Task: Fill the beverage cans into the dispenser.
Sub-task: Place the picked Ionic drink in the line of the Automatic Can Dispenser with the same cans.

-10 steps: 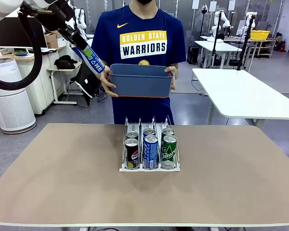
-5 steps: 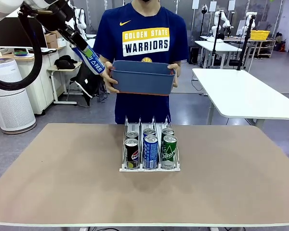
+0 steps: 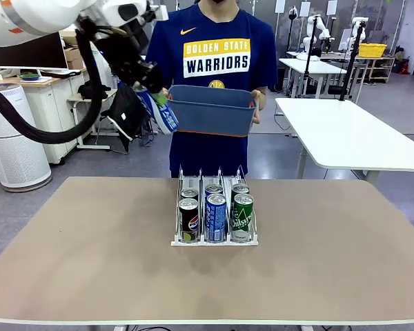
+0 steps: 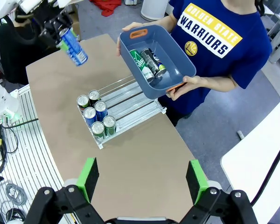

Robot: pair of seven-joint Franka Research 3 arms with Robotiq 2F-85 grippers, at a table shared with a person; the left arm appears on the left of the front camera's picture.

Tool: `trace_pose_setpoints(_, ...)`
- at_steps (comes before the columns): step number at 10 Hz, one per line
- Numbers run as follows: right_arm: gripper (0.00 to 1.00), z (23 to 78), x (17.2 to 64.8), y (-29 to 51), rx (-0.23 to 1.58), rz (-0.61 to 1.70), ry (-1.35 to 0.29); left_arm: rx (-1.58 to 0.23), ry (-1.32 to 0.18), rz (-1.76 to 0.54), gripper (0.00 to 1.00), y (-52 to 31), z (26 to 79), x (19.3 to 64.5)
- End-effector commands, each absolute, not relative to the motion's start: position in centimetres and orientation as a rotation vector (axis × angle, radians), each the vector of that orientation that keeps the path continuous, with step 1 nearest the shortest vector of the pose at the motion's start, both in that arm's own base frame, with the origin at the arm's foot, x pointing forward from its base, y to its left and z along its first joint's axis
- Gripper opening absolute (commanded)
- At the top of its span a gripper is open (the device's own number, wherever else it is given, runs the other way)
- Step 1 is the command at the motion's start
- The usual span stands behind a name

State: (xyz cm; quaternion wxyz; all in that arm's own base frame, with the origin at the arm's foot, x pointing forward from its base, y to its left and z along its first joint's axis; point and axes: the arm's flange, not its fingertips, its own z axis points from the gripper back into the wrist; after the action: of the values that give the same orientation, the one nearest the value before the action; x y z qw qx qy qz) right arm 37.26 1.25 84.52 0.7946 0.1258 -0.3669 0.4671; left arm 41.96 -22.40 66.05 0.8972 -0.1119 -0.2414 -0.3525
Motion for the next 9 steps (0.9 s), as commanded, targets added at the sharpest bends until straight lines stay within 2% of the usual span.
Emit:
trace_pose_setpoints(1, 1.00, 84.60, 37.22, 1.20, 0.273, 1.003, -0.792, -0.299, -0.464, -0.763, 0.58, -23.26, 65.86, 41.10)
trace_pose_setpoints(2, 1.00, 84.60, 37.22, 1.20, 0.273, 1.003, -0.792, -0.319, -0.451, -0.806, 0.58, -23.77, 65.84, 40.60)
trace_pose_setpoints(3, 1.00, 84.60, 37.22, 1.20, 0.273, 1.003, -0.792, -0.254, -0.465, -0.750, 0.58, -23.68, 65.53, 41.17)
trace_pose_setpoints(9, 1.00, 84.60, 37.22, 1.20, 0.273, 1.003, -0.792, -0.275, -0.423, -0.757, 0.58, -23.87, 65.67, 40.87)
